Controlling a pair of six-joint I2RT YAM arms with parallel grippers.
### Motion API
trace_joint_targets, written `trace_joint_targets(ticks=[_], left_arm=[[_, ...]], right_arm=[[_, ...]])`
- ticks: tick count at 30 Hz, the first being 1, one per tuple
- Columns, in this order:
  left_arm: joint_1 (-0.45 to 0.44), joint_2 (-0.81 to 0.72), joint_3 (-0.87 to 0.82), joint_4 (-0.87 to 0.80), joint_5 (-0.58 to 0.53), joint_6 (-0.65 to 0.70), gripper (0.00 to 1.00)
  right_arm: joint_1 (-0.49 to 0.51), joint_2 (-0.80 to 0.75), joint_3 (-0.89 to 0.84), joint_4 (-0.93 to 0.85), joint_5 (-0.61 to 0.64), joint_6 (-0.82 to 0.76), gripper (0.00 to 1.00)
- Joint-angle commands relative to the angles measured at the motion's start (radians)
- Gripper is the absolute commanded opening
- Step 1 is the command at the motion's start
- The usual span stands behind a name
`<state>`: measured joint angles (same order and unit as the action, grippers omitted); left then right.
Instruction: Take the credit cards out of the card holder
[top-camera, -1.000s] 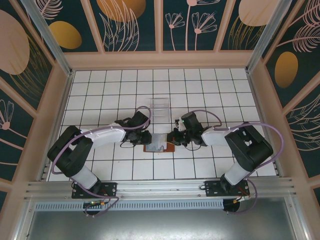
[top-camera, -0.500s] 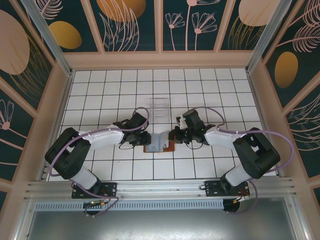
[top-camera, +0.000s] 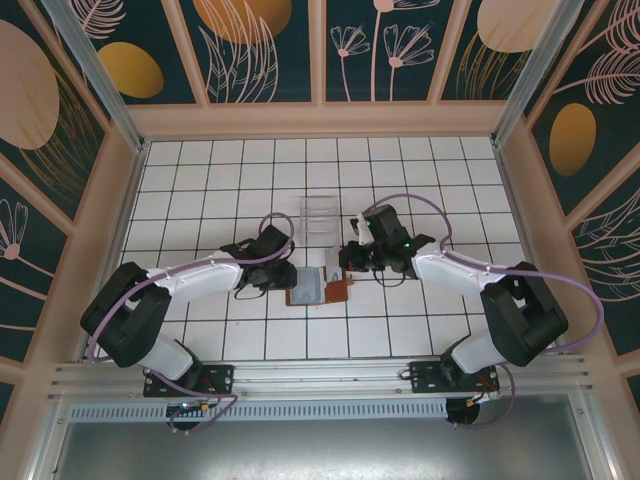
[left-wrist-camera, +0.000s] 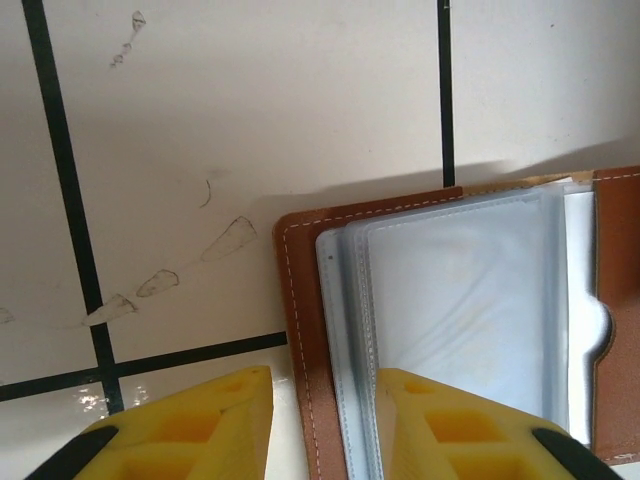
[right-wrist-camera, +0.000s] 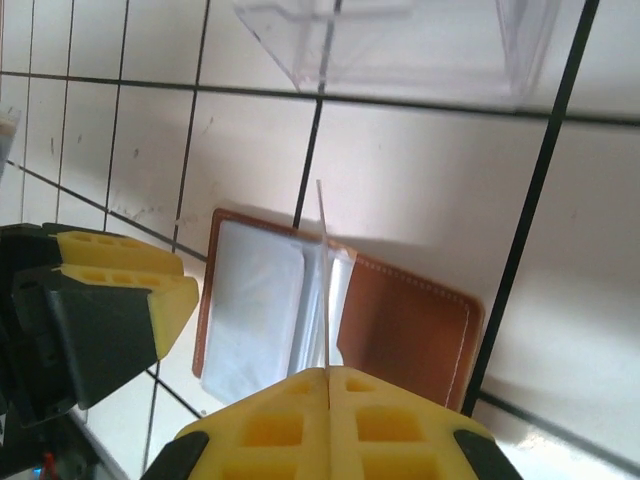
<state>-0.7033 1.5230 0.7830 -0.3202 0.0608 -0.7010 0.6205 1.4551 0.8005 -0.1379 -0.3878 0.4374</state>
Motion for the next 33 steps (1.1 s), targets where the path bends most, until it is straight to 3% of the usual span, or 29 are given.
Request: trace_joint_targets(ticks=[1, 10, 15, 24, 33], left_arm=[[-0.002, -0.026, 0.006, -0.031, -0.043, 0.006, 0.35], [-0.002, -0.041, 0.019, -0.045, -0.067, 0.038, 0.35], [-0.002, -0.07, 0.002, -0.047, -0.082, 0.032, 0.34], [-0.001, -0.079, -0.058, -0.004, -0.047, 0.001, 0.33], [-0.002, -0.116, -0.091, 0.004, -0.039, -0.029, 0.31]], right_arm=[[-0.008, -0.025, 0.078, -0.07, 0.082, -0.27, 0.0], [-0.012, -0.024, 0.225, -0.235, 0.082, -0.878, 0.0], [-0.012, 0.012, 0.304, -0.348, 0.115, -1.13, 0.0], [-0.001, 0.155, 0.513, -0.552, 0.192, -1.369, 0.0], [-0.001, 0.379, 0.831, -0.757, 0.181, -1.455, 0.0]])
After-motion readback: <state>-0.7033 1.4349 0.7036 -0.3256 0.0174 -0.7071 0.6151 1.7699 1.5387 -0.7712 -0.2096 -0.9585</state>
